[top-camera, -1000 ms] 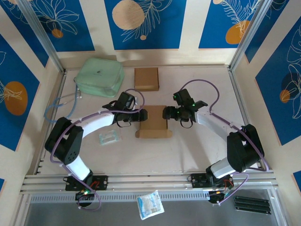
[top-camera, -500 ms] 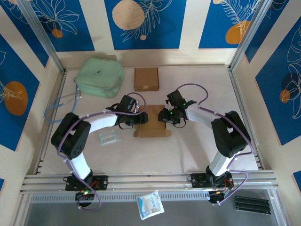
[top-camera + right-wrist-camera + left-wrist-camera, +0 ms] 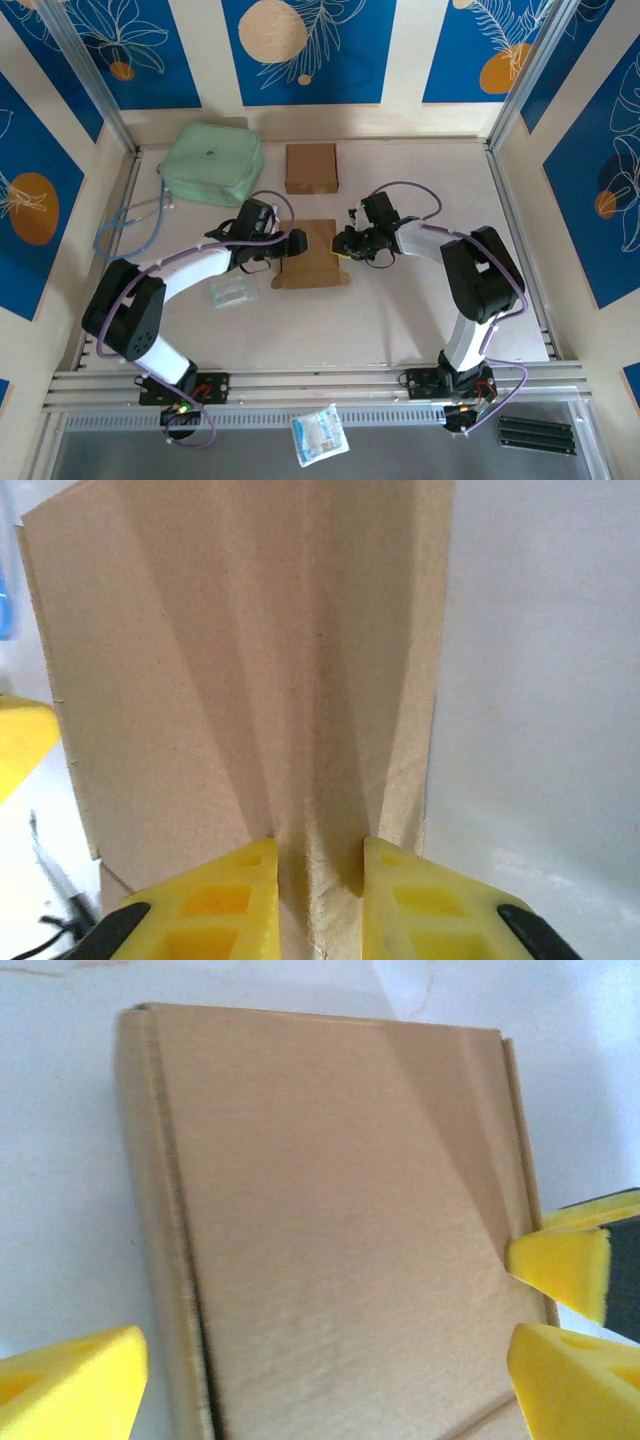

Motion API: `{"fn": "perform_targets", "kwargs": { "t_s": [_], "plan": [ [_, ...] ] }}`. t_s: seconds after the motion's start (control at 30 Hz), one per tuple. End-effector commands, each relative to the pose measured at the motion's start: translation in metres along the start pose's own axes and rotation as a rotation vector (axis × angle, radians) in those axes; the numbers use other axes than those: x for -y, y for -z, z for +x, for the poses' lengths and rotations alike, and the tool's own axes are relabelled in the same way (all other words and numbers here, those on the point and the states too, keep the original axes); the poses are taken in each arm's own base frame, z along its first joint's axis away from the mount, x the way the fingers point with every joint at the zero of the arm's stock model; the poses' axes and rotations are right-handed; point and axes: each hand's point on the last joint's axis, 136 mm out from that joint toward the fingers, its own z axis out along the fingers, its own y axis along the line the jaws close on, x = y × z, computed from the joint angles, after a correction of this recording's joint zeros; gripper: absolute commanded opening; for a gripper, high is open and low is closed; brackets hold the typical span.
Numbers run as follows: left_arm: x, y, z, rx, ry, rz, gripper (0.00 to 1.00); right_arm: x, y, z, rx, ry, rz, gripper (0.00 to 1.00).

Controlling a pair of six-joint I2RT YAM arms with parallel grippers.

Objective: Fold the paper box

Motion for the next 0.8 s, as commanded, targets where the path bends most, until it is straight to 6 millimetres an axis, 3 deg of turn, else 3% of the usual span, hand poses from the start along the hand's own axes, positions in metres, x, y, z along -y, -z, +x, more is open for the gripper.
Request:
{"fn": "perform_targets", "kwargs": {
  "t_s": [0.0,0.1,0.23,0.43,0.63,0.77],
  "plan": [
    [-0.008,-0.002,0.003,-0.028,0.033,0.051,0.95,0.02,-0.008,0.014,-0.098,-0.055,-0.057,0.21],
    [0.0,-0.003,-0.003,0.001,0.077,0.175,1.0,0.023,-0.008,0.011,-0.121,-0.062,-0.108,0.21],
    [0.008,-0.008,-0.013,0.015,0.145,0.333,0.99,0.023,-0.011,0.008,-0.153,-0.053,-0.177,0.21],
    [0.001,-0.027,-0.014,-0.01,0.211,0.391,0.99,0.033,-0.009,-0.001,-0.154,-0.067,-0.177,0.22],
    [0.018,-0.035,-0.019,-0.021,0.288,0.54,1.0,0.034,-0.008,-0.005,-0.151,-0.073,-0.179,0.22],
    [0.032,-0.033,-0.023,-0.021,0.29,0.589,0.88,0.032,-0.008,-0.006,-0.15,-0.073,-0.181,0.23]
  ]
}}
